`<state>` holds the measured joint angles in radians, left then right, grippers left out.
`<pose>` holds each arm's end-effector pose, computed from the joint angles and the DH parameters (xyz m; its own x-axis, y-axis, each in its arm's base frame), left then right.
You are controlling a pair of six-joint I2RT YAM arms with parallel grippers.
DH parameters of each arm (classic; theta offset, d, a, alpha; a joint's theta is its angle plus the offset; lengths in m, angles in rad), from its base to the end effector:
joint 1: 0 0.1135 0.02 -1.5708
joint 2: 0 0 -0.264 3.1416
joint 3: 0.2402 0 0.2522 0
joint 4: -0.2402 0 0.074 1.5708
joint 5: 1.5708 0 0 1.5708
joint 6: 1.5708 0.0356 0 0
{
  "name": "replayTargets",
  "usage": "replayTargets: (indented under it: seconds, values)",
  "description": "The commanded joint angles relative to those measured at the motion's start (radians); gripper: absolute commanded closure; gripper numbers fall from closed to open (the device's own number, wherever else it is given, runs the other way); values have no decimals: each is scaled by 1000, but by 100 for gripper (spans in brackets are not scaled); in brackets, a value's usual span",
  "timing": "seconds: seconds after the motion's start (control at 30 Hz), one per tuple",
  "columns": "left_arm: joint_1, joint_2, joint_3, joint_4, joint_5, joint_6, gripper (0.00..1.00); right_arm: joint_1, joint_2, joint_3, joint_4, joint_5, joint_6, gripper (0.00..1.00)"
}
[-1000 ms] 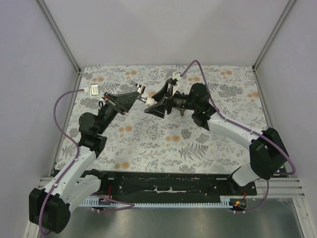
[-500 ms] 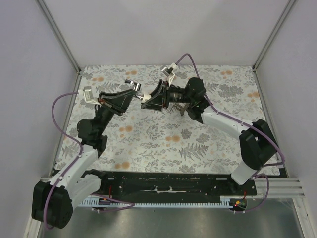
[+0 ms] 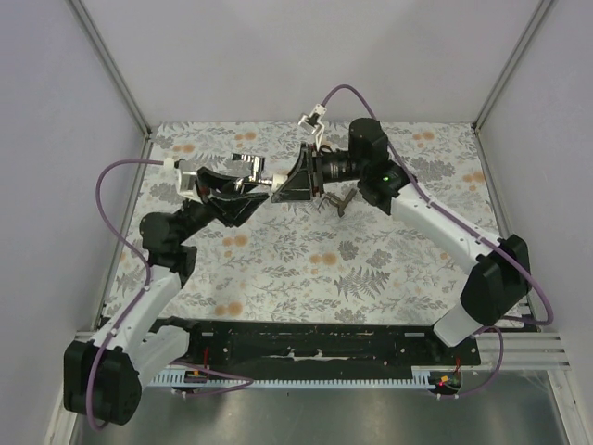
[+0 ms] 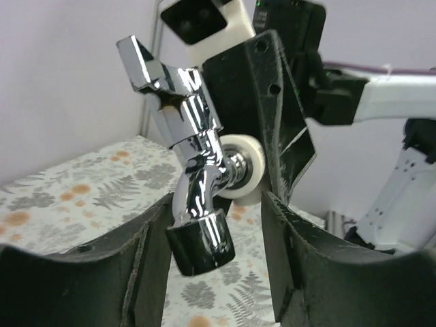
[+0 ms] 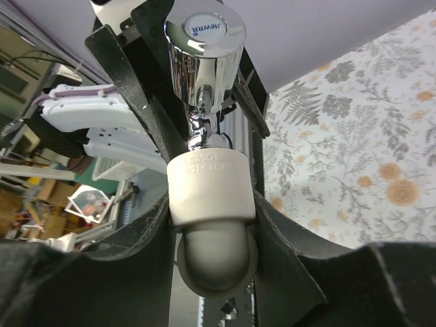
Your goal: Install the water faucets
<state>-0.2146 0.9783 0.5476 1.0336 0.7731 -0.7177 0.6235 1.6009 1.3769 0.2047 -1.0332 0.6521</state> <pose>0.1922 -0.0673 0.3412 -0.0525 -0.4703 -0.8809 0.9026 0.3551 -0.2434 0.2844 0.2422 0.3797 -0.6170 -0.0610 -0.7846 -0.7823 -0.0613 0.6199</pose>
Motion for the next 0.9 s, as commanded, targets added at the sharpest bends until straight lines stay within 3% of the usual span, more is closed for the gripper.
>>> replayTargets:
  seconds: [0.0, 0.13, 0.27, 0.47, 0.53, 0.63, 0.87]
  values:
    - [4, -130, 112, -431, 39, 318, 38, -22, -91, 142, -358, 16, -325, 100]
    - [4, -240, 210, -786, -81, 536, 25, -56, -110, 159, -425, -17, -417, 100]
    - [4, -276, 270, -941, -106, 652, 20, -62, -114, 209, -601, -53, -619, 100]
    - [7, -116, 481, -1122, 121, 716, 20, -61, -111, 254, -838, 13, -986, 100]
    - [9, -69, 550, -1220, 130, 822, 20, -61, -111, 270, -893, 53, -1046, 100]
    - [7, -27, 633, -1310, 158, 903, 20, -59, -110, 286, -936, 87, -1100, 100]
    - [3, 63, 670, -1320, 379, 951, 20, -48, -110, 301, -959, 111, -1137, 100]
